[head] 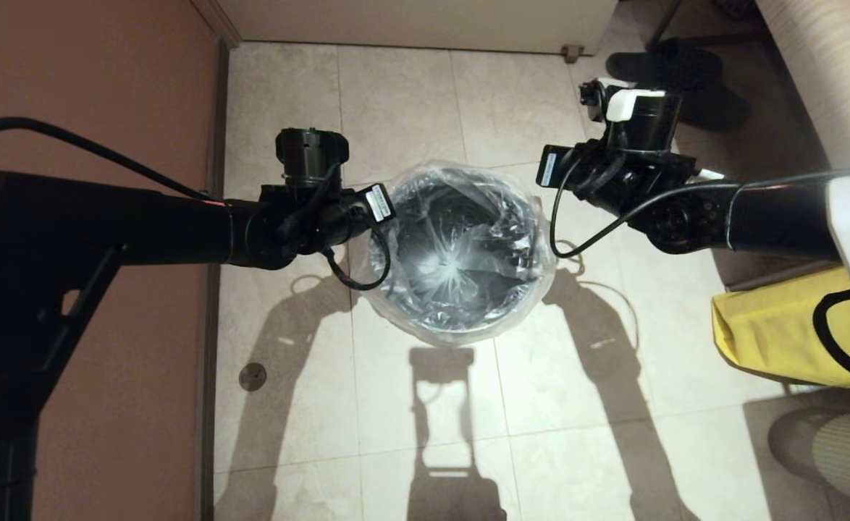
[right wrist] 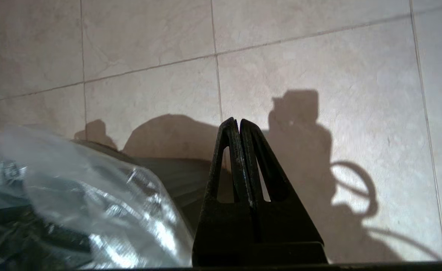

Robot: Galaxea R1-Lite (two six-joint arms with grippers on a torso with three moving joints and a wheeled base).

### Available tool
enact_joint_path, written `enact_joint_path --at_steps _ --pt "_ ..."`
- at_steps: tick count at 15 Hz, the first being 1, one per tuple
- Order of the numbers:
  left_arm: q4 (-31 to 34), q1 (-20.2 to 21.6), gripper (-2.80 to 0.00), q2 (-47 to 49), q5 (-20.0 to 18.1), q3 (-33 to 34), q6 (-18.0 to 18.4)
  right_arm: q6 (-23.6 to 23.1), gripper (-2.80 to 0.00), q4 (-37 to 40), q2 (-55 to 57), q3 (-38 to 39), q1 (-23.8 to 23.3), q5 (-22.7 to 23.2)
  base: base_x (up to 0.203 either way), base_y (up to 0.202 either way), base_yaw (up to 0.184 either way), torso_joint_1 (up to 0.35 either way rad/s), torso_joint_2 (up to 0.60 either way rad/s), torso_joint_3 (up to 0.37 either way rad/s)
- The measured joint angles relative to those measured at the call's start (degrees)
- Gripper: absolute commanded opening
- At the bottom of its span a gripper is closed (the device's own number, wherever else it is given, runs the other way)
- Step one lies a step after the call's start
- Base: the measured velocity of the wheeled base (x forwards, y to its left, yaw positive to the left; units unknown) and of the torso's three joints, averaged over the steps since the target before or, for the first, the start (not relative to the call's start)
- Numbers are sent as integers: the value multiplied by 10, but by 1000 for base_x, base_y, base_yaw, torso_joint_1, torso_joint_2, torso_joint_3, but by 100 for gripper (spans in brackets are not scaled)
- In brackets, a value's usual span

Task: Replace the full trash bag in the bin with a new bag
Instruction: Put the new garbage bag on the trash can

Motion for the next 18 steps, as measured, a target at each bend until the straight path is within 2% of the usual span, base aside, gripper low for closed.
enact_joint_path --at_steps 3,7,15,18 --pt "-3 0 -280 -2 1 12 0 50 -280 105 -40 -1 4 0 0 0 0 0 0 0" --pt "-14 -3 -280 -5 1 24 2 86 -280 181 -67 -2 23 1 0 0 0 0 0 0" --pt "-17 -22 -280 -39 2 30 1 93 -280 193 -70 -3 63 2 0 0 0 0 0 0" --pt "-23 -31 -280 -73 1 70 -8 92 -280 190 -57 -3 64 -1 0 0 0 0 0 0"
